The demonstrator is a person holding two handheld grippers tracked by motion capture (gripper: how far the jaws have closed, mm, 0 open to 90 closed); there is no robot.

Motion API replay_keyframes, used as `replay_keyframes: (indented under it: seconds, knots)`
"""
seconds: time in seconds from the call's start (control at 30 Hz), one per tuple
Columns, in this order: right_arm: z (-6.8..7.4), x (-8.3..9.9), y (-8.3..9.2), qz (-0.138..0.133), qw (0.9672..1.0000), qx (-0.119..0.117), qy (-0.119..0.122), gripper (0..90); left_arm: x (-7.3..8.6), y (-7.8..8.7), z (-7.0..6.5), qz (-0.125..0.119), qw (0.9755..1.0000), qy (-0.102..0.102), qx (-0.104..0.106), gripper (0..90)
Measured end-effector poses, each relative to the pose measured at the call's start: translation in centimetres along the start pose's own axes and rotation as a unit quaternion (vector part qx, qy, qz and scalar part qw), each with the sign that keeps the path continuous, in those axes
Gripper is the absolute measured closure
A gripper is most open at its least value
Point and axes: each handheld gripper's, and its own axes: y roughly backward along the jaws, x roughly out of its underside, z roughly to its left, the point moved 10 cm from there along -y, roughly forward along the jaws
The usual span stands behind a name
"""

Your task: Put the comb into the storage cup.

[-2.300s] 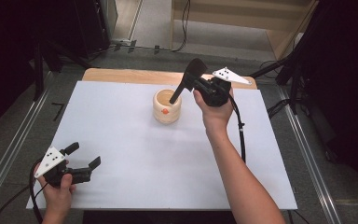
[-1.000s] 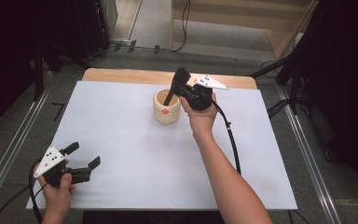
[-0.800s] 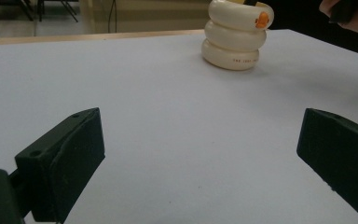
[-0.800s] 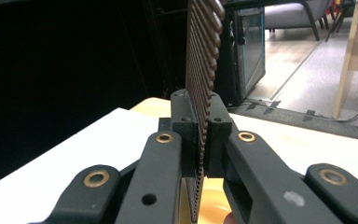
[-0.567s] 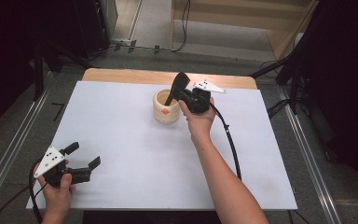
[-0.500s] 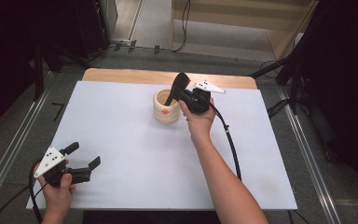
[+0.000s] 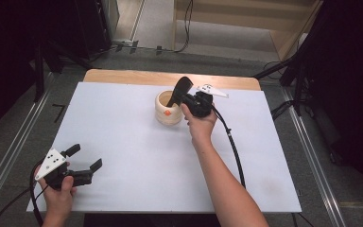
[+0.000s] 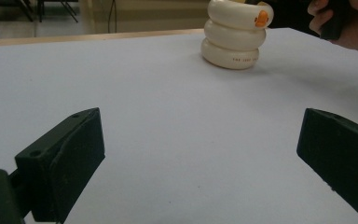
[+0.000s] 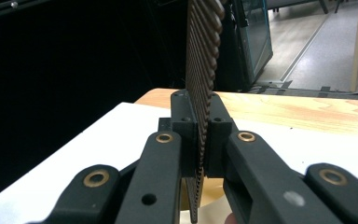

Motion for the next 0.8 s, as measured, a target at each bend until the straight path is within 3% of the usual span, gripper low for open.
replay_keyframes:
  seconds: [0.37,0.8]
  knots:
    - [-0.8,0.2,0.2,0.002,0.9995,0.001,-0.031,83.6,0.0,-0.1,0.0,0.000,1.0000,-0.002,-0.001,0.7]
    - [-1.7,0.9,0.6,0.019,0.9990,0.040,0.011,67.9,0.0,-0.1,-0.1,0.002,1.0000,-0.003,-0.002,0.7]
